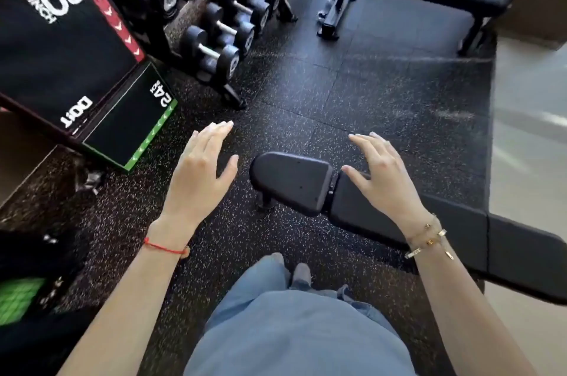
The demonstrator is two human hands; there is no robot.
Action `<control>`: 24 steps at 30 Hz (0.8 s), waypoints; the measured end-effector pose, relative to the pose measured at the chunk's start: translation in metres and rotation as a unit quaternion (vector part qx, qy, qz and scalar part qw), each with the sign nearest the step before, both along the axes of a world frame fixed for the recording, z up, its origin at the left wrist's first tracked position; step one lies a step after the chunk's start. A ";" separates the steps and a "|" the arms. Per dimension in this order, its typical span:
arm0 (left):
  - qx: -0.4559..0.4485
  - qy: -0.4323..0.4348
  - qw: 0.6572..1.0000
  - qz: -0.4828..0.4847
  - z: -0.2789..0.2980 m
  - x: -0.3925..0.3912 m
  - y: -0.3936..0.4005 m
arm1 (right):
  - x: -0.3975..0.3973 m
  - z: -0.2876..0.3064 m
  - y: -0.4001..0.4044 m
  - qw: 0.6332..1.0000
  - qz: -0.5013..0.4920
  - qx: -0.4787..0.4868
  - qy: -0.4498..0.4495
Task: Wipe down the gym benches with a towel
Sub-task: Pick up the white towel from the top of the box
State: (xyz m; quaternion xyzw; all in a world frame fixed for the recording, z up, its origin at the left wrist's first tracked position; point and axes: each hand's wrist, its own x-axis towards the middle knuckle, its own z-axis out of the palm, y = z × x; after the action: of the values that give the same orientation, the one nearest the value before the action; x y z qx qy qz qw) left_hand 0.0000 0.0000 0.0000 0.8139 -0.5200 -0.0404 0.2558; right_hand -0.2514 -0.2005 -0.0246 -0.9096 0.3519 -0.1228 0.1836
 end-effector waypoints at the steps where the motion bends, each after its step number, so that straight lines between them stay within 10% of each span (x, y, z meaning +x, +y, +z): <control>1: -0.002 0.003 1.000 0.015 0.000 0.001 0.006 | 0.005 -0.002 0.000 1.000 0.012 -0.001 -0.006; 24: 0.005 0.033 0.933 0.359 0.000 0.269 0.186 | 0.444 -0.022 0.087 0.953 0.296 0.056 -0.021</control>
State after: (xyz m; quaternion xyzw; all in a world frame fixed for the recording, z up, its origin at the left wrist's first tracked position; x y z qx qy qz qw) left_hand 0.2689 0.1862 0.0004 0.9459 -0.1837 0.0246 0.2662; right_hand 0.1924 -0.1135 -0.0466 -0.9583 0.0694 -0.0621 0.2701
